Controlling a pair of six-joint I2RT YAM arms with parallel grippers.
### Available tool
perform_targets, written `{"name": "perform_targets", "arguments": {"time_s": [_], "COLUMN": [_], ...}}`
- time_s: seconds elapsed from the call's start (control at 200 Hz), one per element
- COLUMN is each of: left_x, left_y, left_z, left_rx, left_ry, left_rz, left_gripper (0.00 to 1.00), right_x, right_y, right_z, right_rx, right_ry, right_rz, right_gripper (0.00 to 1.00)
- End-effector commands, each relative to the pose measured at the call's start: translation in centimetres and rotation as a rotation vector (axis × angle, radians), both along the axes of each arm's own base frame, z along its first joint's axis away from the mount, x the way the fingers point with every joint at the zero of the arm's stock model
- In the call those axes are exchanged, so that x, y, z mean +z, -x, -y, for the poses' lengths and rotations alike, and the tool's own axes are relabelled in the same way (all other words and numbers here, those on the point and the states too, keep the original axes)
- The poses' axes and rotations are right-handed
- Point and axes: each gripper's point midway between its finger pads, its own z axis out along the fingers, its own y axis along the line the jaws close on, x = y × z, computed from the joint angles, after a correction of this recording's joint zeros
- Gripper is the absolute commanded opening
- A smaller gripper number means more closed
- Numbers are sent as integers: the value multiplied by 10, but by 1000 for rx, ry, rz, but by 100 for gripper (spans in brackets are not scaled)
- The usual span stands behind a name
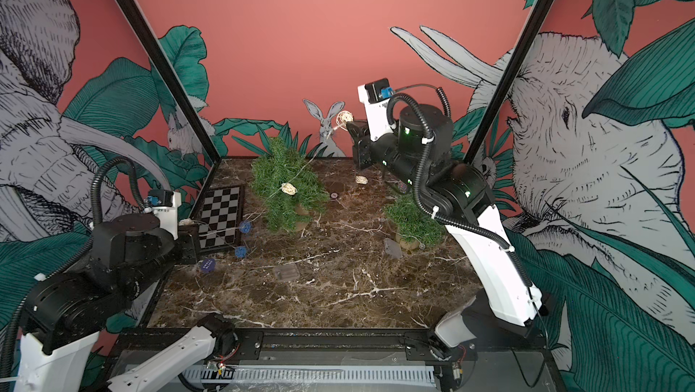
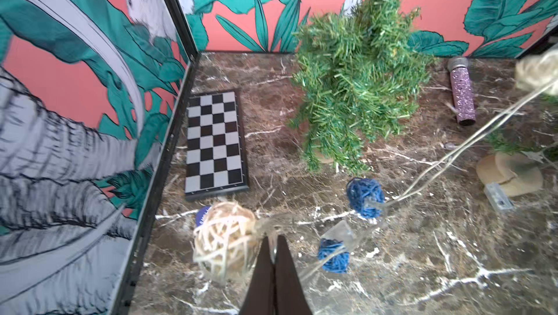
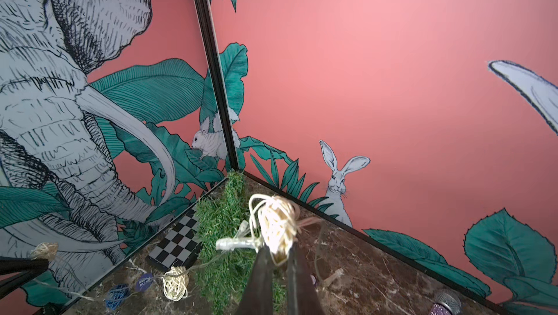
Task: Wrap string light around the christmas tree
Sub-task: Wrap the light string around the Christmas tree.
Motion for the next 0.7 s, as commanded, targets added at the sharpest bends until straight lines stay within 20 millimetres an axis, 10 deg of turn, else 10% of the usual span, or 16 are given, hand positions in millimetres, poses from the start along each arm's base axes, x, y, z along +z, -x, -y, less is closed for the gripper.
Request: {"name": "perform_targets", "arguments": {"time_s": [0.0, 0.34, 0.695], "left_x": [0, 18, 62], "left_y": [-10, -33, -76], "left_z": [-1, -14, 4], "left_rx": [9, 94, 81], "left_ry": [-61, -167, -186], "left_rz": [-12, 98, 206], "left_gripper": [0, 0, 0], "right_x": [16, 49, 64], "right_y": [-9, -39, -64], "right_z": [-12, -44, -30], "right_rx": [18, 31, -81], "right_ry": [-6, -49, -48], "right_rz": [51, 209, 308], "right_gripper": [0, 0, 0]}}
